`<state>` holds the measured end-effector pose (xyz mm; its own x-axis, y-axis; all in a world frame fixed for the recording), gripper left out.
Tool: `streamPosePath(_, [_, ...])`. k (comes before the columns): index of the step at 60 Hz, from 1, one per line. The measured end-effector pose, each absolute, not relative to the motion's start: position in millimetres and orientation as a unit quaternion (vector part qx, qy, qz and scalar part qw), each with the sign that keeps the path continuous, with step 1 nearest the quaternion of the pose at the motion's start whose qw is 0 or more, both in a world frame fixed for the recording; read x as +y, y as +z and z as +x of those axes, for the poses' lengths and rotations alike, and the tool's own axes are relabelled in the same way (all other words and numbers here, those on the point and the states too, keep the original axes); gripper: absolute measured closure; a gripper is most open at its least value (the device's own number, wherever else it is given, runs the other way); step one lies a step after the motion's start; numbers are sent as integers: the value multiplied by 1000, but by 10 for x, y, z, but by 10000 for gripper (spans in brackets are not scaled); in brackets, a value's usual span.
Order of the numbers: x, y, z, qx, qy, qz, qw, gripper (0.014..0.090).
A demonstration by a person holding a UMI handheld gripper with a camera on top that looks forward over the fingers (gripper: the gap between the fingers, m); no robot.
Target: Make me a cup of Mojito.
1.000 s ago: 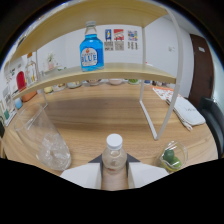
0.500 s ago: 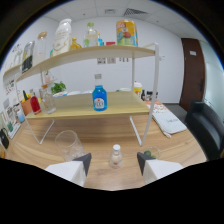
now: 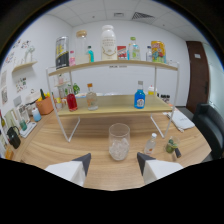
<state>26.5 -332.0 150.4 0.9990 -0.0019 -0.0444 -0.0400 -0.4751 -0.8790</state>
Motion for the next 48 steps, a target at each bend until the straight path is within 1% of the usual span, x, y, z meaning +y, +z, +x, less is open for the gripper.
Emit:
streamPosePath(4, [-3287,1594,212,16,18,-858,513,184])
streamPosePath(10, [-3156,1927,70,12,16,-851,525,193])
streamPosePath(15, [-3001,2334,-134,8,19,-842,539,192])
streamPosePath(21, [-2782,2928,-515,4,42,-825,563,191])
streamPosePath(28, [-2492,3528,-935,-1,55,-808,587,192])
streamPosePath(33, [-2252,3876,-1157,-1,70,-790,609,192])
streamPosePath(41, [-1857,4185,-1465,-7,63,-770,635,192])
streamPosePath(48, [-1535,4246,-1618,-12,56,-771,634,190])
